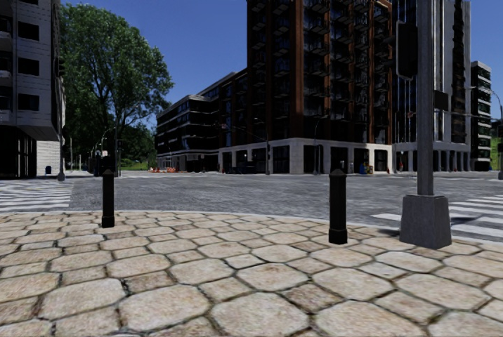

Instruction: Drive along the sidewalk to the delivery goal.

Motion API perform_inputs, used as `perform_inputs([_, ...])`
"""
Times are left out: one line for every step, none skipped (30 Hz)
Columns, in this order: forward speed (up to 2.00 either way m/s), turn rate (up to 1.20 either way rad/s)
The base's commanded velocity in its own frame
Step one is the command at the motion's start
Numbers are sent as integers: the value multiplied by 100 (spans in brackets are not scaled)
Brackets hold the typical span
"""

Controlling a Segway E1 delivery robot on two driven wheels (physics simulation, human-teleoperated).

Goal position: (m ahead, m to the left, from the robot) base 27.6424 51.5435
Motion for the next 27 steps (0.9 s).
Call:
perform_inputs([148, 120])
perform_inputs([148, 120])
perform_inputs([148, 120])
perform_inputs([148, 120])
perform_inputs([148, 120])
perform_inputs([148, 120])
perform_inputs([148, 120])
perform_inputs([148, 120])
perform_inputs([148, 120])
perform_inputs([148, 120])
perform_inputs([148, 120])
perform_inputs([148, 102])
perform_inputs([148, 73])
perform_inputs([148, 43])
perform_inputs([148, 5])
perform_inputs([148, 3])
perform_inputs([148, 2])
perform_inputs([148, 2])
perform_inputs([148, 1])
perform_inputs([148, 1])
perform_inputs([148, 1])
perform_inputs([148, 1])
perform_inputs([148, 1])
perform_inputs([148, 1])
perform_inputs([148, 1])
perform_inputs([148, 1])
perform_inputs([148, 8])
